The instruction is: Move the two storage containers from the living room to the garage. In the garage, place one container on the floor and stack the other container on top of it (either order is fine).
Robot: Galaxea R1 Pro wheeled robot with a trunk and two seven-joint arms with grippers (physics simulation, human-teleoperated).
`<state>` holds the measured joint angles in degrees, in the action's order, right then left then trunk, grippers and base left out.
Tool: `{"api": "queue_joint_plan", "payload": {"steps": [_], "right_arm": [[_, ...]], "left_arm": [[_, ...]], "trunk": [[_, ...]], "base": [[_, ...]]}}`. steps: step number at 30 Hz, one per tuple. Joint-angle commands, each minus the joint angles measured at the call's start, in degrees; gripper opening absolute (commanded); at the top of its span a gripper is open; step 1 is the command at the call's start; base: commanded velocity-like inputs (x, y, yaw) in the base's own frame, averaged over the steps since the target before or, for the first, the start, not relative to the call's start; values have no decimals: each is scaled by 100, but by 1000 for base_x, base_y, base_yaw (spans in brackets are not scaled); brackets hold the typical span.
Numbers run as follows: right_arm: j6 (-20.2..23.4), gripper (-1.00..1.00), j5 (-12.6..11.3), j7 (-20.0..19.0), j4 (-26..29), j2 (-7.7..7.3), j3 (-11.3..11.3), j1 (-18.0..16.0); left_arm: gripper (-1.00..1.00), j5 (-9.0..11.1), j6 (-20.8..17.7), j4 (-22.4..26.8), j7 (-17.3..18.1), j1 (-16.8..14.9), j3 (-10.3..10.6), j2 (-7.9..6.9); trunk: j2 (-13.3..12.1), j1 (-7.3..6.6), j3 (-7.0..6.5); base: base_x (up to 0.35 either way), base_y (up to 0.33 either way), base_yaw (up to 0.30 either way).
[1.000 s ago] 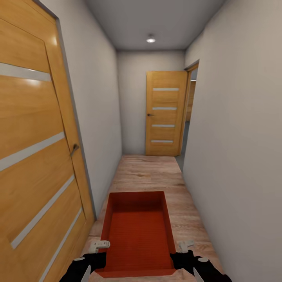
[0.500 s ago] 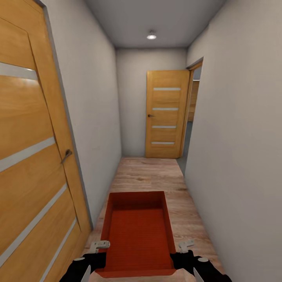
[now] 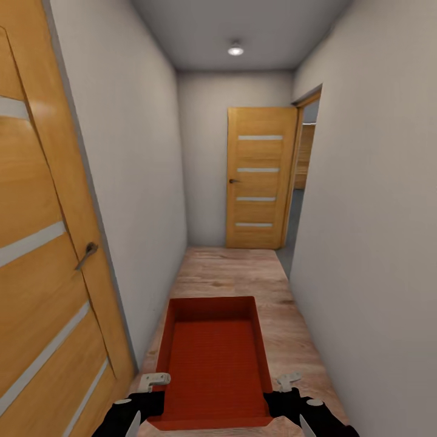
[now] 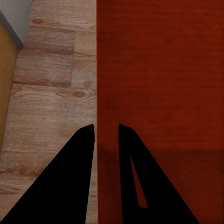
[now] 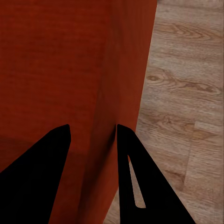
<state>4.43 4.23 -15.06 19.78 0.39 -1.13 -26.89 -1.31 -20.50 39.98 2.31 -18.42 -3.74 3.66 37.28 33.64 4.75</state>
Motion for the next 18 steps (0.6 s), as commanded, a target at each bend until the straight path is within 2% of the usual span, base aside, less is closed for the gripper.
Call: {"api": "queue_joint_plan", "payload": {"steps": [1, 5, 18], "right_arm": [[-74, -100, -63, -454, 26, -4, -133, -1], [-74, -100, -63, -454, 26, -4, -133, -1], [-74, -100, -60, -454, 26, -4, -133, -1]], "left_arm": [[-100, -159, -33, 1, -108, -3, -48, -128], [-100, -161, -33, 1, -108, -3, -48, -128], [-100, -162, -33, 1, -108, -3, -48, -128]], "trunk": [[8, 5, 10], [8, 5, 10], [8, 5, 10]], "base": [[329, 0, -42], [329, 0, -162], [328, 15, -247]]}}
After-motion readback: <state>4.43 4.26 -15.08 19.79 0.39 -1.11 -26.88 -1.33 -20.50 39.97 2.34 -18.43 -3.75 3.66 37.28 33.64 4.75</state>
